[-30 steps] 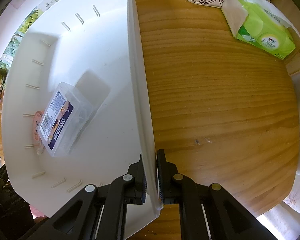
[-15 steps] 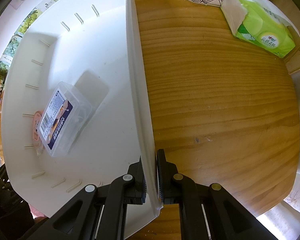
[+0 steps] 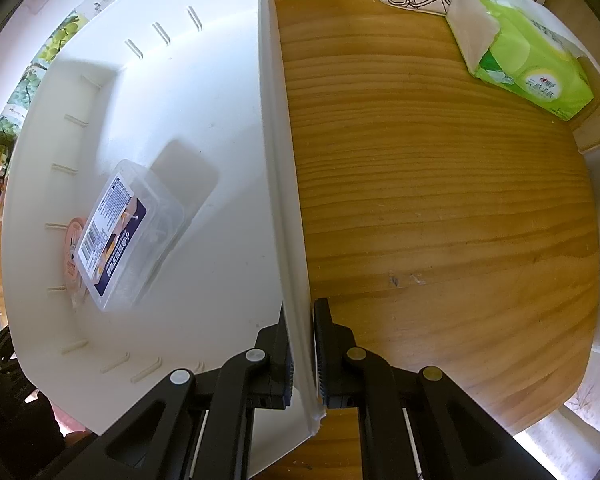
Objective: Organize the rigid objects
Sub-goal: 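Move the left tool to the round beige tin and grasp it, then carry the beige tin with the left tool and release it into the tray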
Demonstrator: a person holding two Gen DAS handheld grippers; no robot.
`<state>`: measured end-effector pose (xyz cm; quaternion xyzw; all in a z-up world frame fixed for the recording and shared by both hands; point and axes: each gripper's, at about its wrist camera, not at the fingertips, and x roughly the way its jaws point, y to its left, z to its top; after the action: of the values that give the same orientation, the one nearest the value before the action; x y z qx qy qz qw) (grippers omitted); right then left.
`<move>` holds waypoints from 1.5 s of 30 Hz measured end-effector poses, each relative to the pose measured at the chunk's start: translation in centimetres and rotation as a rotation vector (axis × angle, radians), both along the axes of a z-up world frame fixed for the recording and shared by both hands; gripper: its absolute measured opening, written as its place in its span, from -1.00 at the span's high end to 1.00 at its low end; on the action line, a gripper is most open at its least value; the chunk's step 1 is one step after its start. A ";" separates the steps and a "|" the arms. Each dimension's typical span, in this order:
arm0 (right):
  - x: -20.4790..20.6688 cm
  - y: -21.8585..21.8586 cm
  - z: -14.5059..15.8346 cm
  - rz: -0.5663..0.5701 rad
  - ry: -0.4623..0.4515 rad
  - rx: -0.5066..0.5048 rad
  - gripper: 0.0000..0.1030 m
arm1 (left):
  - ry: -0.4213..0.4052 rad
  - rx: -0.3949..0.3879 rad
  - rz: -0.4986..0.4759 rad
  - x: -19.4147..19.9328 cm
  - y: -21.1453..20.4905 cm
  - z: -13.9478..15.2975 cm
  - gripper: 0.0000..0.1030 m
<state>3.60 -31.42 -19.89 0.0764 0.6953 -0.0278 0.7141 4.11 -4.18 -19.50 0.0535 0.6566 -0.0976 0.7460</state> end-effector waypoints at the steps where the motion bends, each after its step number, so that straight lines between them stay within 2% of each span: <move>1: 0.0 0.1 0.0 0.001 0.000 0.000 0.79 | -0.004 0.000 0.008 0.0 0.3 0.3 -0.14; 8: -0.1 0.4 -0.1 0.011 0.000 -0.002 0.79 | -0.053 -0.031 0.071 0.2 2.8 3.3 -0.14; 12: 0.0 0.5 -0.1 0.016 0.001 0.000 0.79 | -0.110 -0.033 0.086 0.6 3.9 5.9 -0.14; 19: 0.1 0.8 -0.1 0.025 0.002 0.000 0.79 | -0.212 -0.033 0.083 0.6 3.3 10.1 -0.14; 25: 0.3 0.9 -0.1 0.033 0.003 0.004 0.79 | -0.308 -0.052 0.026 1.1 2.0 13.1 -0.14; 30: 0.2 0.8 0.0 0.035 -0.001 0.005 0.79 | -0.353 -0.081 -0.046 1.9 -0.3 14.9 -0.14; 45: -0.2 1.4 -0.1 0.039 -0.005 -0.003 0.79 | -0.376 -0.163 -0.252 1.8 -8.1 16.3 -0.14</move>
<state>3.45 -29.99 -19.96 0.0618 0.6948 -0.0147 0.7164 5.91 -12.28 -3.20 0.0920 0.4840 -0.2309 0.8390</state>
